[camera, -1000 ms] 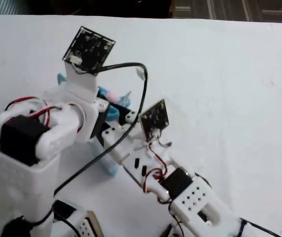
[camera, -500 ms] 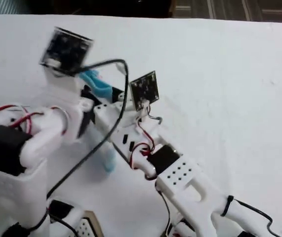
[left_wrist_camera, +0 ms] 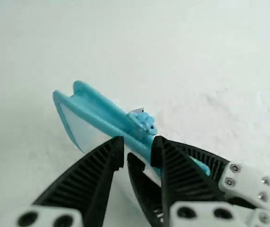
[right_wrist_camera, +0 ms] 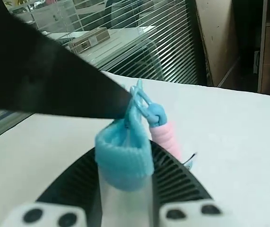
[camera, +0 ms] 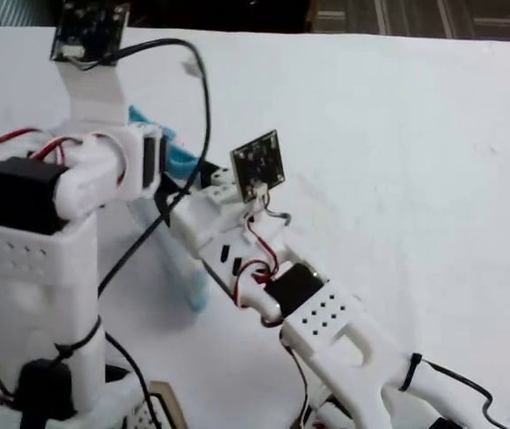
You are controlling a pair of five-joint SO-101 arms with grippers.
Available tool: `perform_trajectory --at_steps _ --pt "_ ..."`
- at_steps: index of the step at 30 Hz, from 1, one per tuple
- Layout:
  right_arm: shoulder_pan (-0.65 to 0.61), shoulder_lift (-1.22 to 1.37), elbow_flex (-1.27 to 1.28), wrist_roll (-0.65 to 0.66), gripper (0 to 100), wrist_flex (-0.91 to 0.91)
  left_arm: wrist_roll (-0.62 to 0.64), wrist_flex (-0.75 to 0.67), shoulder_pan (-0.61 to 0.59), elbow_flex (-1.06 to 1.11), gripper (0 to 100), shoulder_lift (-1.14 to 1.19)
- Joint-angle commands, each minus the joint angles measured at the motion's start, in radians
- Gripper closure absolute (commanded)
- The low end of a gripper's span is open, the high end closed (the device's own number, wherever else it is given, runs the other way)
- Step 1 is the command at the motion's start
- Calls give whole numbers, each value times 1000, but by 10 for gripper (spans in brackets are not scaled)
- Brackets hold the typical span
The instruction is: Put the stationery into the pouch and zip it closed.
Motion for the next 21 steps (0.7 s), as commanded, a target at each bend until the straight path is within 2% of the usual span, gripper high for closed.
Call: perform_trajectory --at_steps 1,9,16,21 --pt "-16 53 17 18 981 5 5 12 34 -74 867 34" --pt "-16 53 17 21 981 5 -15 8 28 -84 834 86" --pt "-16 53 15 21 981 5 23 -3 -89 -84 836 129" --pt "-16 53 15 21 981 5 23 -3 -97 -84 838 155"
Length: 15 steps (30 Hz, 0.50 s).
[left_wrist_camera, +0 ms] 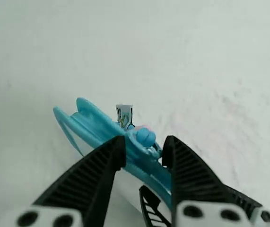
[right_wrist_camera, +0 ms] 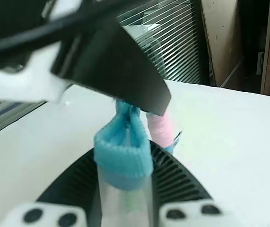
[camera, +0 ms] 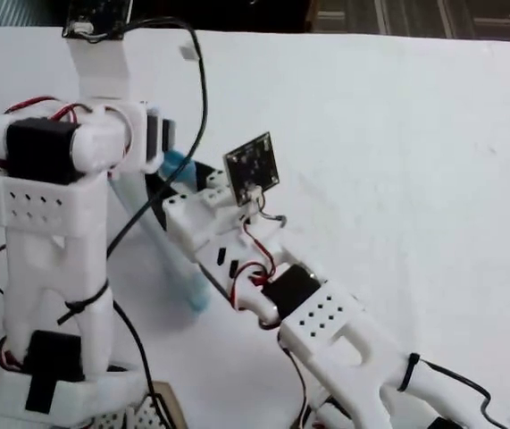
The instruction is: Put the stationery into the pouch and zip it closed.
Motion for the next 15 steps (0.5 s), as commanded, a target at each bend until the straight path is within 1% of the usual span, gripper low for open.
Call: perform_trajectory --at_steps 1,3,6,13,15 --pt "-8 53 15 5 981 5 11 -3 -18 -24 838 5" --pt "-8 53 15 5 981 5 12 -2 -18 -24 848 6" --pt "-8 53 15 5 981 5 9 0 -20 -21 894 9" --pt "-5 53 14 6 981 5 12 -3 -21 -18 891 11" --pt "2 53 12 6 981 5 11 -3 -23 -22 909 11"
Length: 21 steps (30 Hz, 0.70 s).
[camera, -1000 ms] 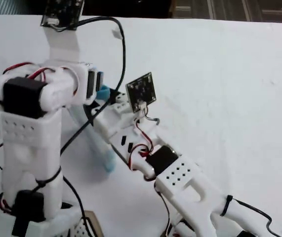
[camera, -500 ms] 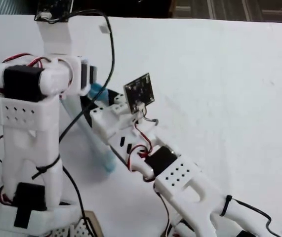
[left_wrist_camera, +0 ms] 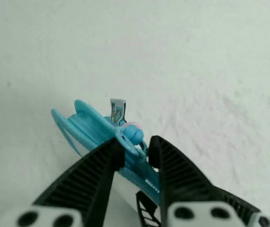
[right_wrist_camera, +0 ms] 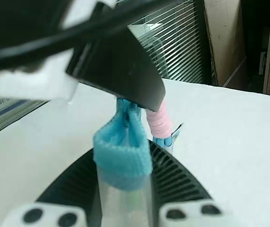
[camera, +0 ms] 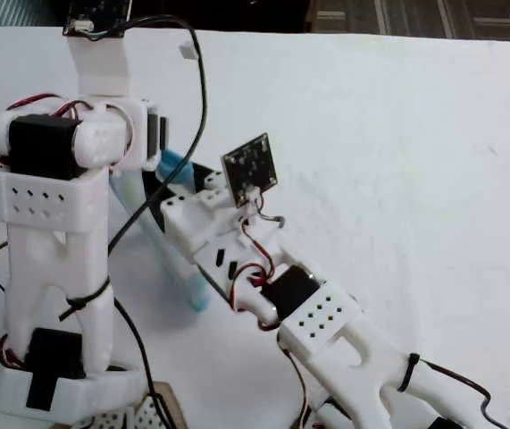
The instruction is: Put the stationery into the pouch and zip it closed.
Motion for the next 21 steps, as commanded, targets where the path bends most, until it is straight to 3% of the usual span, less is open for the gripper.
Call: perform_trajectory --at_steps 1,4,13,21 --pt "13 53 11 6 981 5 6 -3 -25 -19 928 0" --pt "21 53 11 6 981 5 5 -3 -21 -19 975 0" --pt "24 59 9 6 981 5 14 12 0 -58 976 -31" --pt "24 64 11 6 981 -16 28 17 103 -45 977 -172"
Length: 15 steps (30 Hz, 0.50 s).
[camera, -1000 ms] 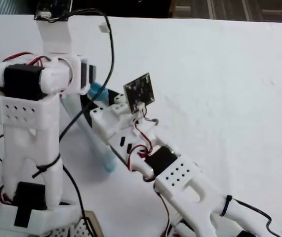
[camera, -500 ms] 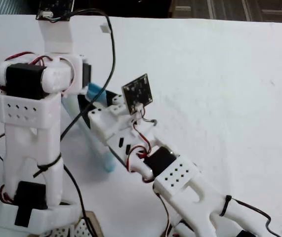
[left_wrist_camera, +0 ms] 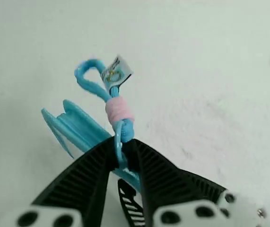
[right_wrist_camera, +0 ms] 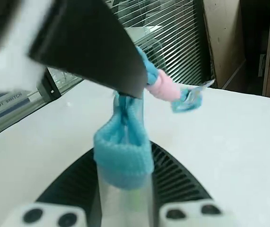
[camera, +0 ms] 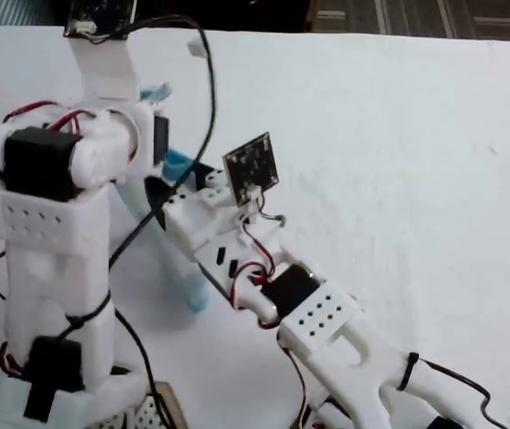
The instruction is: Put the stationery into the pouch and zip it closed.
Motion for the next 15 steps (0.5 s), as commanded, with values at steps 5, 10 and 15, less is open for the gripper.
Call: perform_trajectory --at_steps 5,10,15 --pt "10 58 11 6 981 2 9 17 38 105 977 -157" --pt "10 58 9 6 981 2 8 17 48 185 977 -199" --pt "10 88 -18 6 981 4 38 17 38 188 977 -207"
